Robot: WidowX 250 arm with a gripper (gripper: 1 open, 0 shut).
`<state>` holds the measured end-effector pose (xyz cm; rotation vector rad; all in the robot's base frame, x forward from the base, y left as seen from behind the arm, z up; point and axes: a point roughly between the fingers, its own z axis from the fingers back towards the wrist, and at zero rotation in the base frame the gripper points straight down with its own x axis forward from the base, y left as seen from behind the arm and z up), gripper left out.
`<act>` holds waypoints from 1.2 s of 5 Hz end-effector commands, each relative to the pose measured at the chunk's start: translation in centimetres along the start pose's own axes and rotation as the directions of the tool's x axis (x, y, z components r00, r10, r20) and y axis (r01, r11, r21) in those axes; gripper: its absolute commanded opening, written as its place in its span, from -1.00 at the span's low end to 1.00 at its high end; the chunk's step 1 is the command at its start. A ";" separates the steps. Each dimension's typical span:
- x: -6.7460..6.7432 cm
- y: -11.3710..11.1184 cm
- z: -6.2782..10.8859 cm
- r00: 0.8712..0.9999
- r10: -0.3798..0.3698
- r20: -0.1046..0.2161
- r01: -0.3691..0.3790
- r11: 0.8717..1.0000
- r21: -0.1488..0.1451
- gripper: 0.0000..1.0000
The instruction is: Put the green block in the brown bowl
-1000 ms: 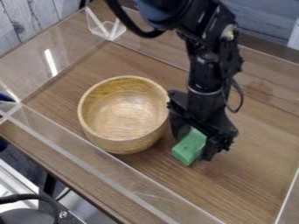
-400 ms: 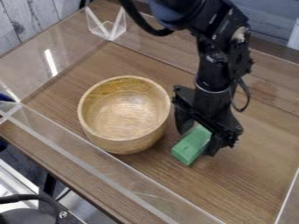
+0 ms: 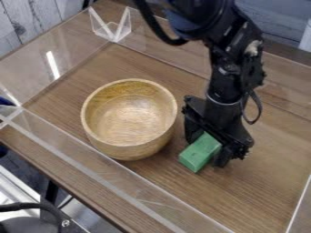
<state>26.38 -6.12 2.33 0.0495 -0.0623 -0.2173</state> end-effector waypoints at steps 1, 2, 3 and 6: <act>1.5 0.1 1.1 0.999 0.027 0.036 -0.026 1.000 -0.011 1.00; 1.3 0.5 0.7 0.996 0.050 0.070 -0.048 0.998 -0.037 -1.00; 1.0 1.0 1.2 0.988 0.077 0.130 -0.069 0.995 -0.066 -1.00; 3.3 1.0 11.1 0.976 0.106 0.189 -0.102 0.994 -0.032 -1.00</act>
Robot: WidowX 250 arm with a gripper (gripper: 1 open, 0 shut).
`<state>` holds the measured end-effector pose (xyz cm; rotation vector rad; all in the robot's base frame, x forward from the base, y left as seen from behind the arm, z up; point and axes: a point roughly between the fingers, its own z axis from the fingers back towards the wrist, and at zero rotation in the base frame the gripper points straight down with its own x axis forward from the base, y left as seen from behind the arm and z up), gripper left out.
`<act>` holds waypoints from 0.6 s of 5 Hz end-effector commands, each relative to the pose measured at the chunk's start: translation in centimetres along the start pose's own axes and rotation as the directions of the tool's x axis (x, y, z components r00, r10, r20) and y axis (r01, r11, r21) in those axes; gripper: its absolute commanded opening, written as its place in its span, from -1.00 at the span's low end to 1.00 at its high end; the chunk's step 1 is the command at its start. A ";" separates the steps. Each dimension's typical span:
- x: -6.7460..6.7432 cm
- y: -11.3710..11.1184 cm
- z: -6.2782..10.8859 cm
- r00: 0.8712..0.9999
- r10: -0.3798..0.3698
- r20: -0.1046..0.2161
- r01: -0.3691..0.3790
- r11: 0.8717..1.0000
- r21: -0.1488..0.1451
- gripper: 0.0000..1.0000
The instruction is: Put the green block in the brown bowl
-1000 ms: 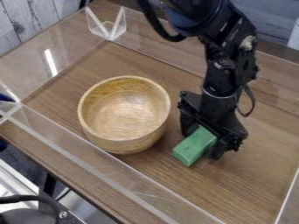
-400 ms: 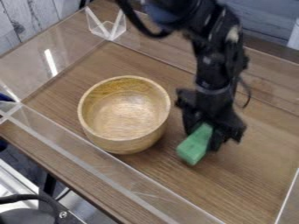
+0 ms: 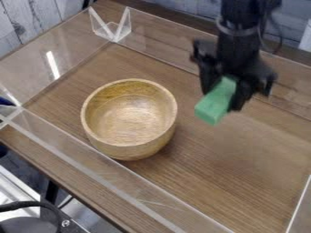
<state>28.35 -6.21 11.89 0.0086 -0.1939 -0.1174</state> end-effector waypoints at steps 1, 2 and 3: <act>0.1 0.7 4.7 0.996 0.059 0.070 -0.063 0.997 0.051 -1.00; -1.3 3.6 5.1 0.991 0.098 0.094 -0.109 0.986 0.126 -1.00; -3.5 7.0 4.3 0.985 0.140 0.104 -0.160 0.965 0.208 -1.00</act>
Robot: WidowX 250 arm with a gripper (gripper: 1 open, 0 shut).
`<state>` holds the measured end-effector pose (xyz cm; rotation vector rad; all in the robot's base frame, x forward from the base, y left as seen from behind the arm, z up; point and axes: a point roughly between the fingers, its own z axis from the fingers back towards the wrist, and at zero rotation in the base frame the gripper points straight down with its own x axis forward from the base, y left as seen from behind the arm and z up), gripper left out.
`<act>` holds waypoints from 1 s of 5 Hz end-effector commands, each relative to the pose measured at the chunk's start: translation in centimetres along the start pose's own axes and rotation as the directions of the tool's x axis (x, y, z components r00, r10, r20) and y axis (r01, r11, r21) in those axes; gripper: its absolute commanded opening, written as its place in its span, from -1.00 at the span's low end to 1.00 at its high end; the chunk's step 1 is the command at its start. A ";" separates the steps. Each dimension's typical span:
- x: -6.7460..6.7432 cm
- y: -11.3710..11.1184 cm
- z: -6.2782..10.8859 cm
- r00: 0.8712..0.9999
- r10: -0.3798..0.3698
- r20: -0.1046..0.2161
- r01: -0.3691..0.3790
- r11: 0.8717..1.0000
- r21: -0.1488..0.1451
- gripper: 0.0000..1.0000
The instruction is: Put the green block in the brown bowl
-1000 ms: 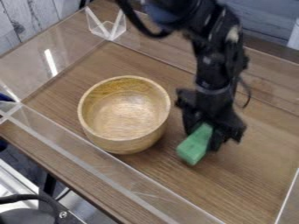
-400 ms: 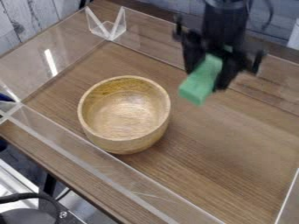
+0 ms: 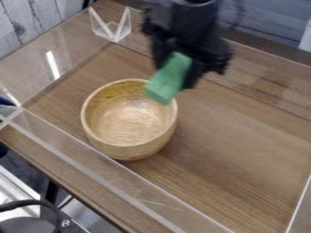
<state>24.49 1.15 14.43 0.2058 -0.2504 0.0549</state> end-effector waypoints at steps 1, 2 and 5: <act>-0.8 4.2 -1.1 0.997 0.055 0.058 -0.057 0.998 0.032 -1.00; -2.0 7.7 -3.7 0.994 0.090 0.068 -0.094 0.993 0.064 -1.00; -1.9 1.9 -7.4 0.990 0.130 0.059 -0.126 0.990 -0.063 -1.00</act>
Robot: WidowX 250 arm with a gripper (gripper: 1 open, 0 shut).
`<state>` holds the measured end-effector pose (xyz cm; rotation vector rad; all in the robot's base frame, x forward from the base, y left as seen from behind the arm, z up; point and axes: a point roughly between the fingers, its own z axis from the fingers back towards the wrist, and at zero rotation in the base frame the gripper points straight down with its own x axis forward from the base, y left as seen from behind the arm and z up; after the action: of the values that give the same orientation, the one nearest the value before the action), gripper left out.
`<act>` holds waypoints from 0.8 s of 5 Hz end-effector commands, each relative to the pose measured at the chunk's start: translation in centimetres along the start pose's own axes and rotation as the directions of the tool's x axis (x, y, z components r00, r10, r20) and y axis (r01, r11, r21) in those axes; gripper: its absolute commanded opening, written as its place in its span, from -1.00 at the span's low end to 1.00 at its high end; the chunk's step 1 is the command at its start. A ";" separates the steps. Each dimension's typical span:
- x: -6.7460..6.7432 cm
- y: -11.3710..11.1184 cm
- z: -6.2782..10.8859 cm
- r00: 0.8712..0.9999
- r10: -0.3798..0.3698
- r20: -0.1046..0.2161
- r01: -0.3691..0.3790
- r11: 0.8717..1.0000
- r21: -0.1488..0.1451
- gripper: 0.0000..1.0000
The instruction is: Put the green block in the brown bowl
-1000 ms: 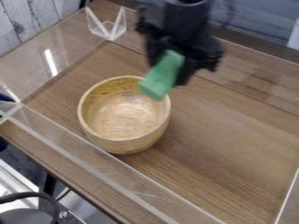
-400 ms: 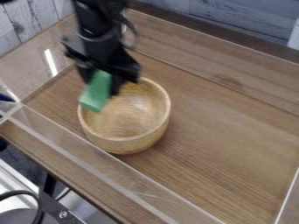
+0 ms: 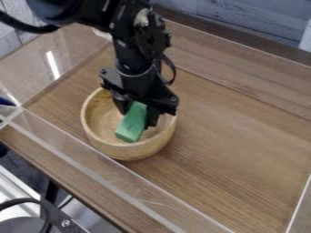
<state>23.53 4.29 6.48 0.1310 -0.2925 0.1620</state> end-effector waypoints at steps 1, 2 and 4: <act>0.8 0.1 0.6 1.000 0.022 0.022 -0.022 1.000 -0.020 -1.00; 0.7 0.5 1.8 0.999 0.026 0.033 -0.026 1.000 -0.009 -1.00; 1.2 2.4 3.7 0.995 0.045 0.084 -0.047 0.999 0.023 -1.00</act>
<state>22.16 5.90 8.97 0.1459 -0.3127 0.2012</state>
